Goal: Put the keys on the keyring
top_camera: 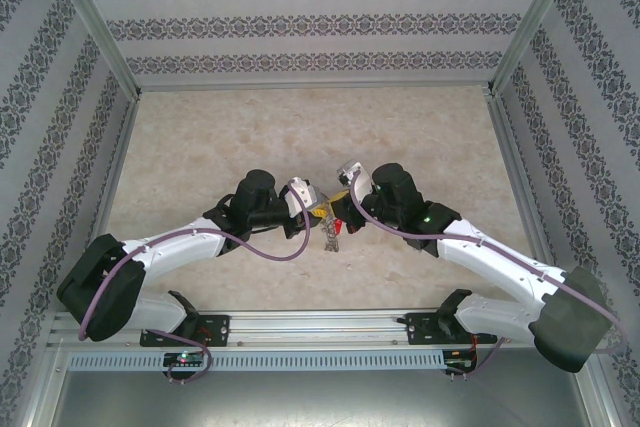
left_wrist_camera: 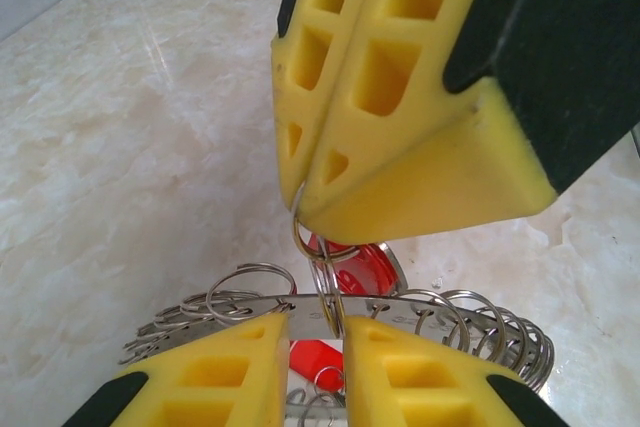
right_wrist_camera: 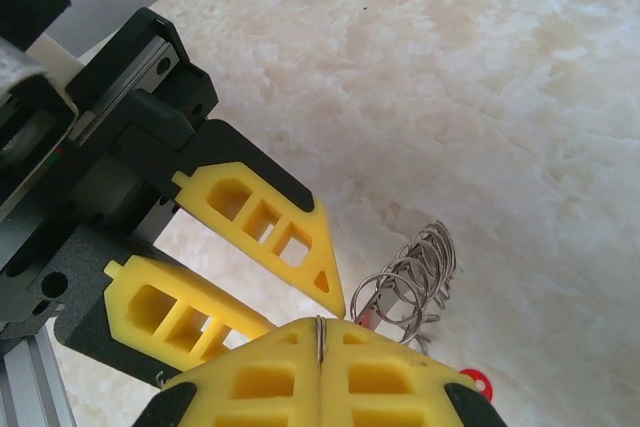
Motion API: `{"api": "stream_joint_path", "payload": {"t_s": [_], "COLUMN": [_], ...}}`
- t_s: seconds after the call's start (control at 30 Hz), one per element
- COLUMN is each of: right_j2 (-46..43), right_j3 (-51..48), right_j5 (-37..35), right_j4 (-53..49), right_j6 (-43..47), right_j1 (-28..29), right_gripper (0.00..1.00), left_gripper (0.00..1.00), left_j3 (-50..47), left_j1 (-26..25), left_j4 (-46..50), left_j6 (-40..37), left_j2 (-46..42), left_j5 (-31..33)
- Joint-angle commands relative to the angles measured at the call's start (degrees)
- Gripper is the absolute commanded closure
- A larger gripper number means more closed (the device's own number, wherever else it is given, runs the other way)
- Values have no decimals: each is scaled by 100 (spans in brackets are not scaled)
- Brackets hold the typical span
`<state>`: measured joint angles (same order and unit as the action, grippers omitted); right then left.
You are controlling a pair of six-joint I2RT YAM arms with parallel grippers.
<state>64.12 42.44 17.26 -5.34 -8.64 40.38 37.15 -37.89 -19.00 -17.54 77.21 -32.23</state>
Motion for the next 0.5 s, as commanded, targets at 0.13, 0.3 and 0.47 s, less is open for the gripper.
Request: {"api": "stream_joint_path", "payload": {"t_s": [0.13,0.3,0.47], "right_j2": [-11,40,53], "right_j3": [203,213,201], "right_j5": [137,156,109], "right_j4": [112,99,128], "right_j6": [82,88,91], "right_j1": [101,110,105], "right_gripper": [100,100,100], "left_gripper": [76,75,73], "left_j3": [101,76,-21], "left_j1": [-26,-26,-26], "left_j4": [-109,-159,-243], "left_j6": [77,127,157], "left_j2": [-92,-130,-224], "left_j5": [48,67,171]}}
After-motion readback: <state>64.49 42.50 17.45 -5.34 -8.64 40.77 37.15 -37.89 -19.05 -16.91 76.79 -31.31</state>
